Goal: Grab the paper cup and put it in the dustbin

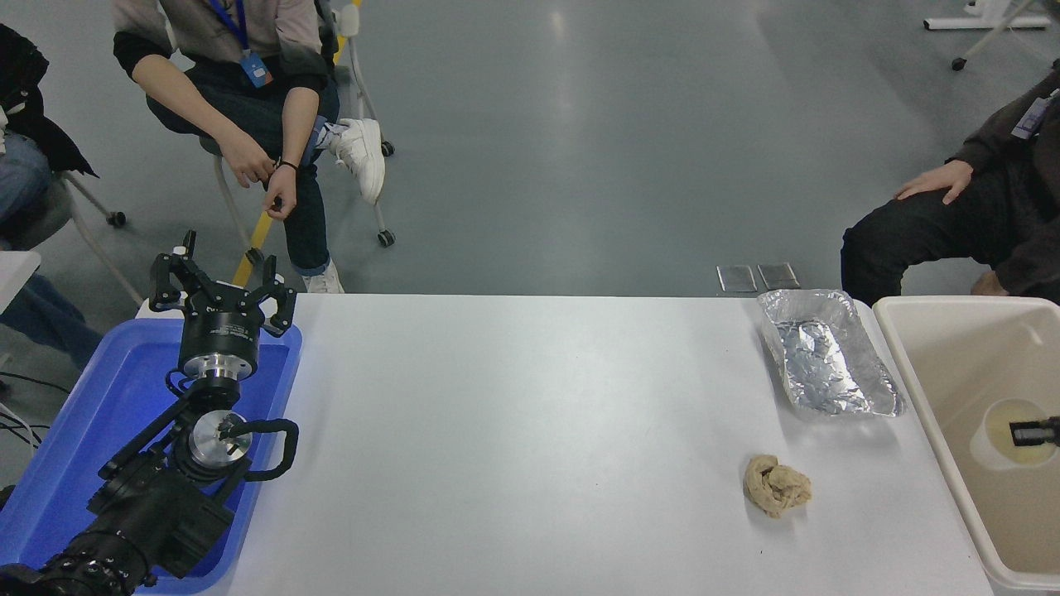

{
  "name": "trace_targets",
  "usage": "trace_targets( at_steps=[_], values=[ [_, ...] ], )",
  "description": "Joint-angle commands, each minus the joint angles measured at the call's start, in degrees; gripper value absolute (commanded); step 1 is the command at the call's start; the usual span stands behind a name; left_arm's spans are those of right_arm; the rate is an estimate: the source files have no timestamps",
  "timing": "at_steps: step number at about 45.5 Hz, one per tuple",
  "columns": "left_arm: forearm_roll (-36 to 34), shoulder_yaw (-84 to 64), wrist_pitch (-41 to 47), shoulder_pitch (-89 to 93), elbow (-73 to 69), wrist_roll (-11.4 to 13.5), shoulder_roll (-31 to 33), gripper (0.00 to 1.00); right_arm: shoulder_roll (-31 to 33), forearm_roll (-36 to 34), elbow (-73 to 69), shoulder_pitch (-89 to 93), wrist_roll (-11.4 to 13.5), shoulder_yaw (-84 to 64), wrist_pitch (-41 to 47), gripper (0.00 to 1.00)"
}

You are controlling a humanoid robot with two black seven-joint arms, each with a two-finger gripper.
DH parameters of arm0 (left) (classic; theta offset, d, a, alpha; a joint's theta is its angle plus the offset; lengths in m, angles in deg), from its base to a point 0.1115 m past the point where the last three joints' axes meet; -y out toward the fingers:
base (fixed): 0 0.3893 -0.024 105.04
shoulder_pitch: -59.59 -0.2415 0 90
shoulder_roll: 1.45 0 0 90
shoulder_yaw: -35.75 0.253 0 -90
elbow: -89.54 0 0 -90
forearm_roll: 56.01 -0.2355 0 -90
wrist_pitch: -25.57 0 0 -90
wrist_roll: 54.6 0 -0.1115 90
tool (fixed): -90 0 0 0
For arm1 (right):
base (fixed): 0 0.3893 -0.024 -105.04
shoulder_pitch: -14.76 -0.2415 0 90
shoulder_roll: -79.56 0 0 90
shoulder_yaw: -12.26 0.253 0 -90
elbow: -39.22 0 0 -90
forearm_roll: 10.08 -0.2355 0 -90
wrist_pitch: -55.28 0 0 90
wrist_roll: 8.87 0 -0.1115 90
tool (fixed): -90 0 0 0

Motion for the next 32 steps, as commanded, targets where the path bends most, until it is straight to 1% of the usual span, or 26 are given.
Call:
trace_targets(
  at_steps=[1, 17, 23, 28, 32],
  values=[
    [0.0, 0.0, 0.0, 0.01, 0.01, 0.0, 0.0, 0.99, -1.7, -0.72, 1.69, 2.26, 0.76, 4.05, -1.69, 1.0],
    [0.0, 0.0, 0.0, 0.01, 0.01, 0.0, 0.0, 0.99, -0.38, -1.07, 0.2, 0.25, 0.15, 3.96, -1.25, 1.0],
    [0.0, 0.0, 0.0, 0.01, 0.01, -0.09, 0.0, 0.99, 6.73, -1.78, -11.12, -7.04, 0.15, 0.72, 0.07, 1.0],
    [-0.09, 0.08, 0.0, 0.01, 0.01, -0.09, 0.0, 0.99, 11.92, -2.65, -23.78, -18.72, 0.06, -10.78, 2.18, 1.0],
    [-0.09, 0.08, 0.0, 0.01, 0.01, -0.09, 0.0, 0.99, 12.98, -7.21, -31.43, -29.26, -0.03, -21.94, 2.71, 1.0]
  ],
)
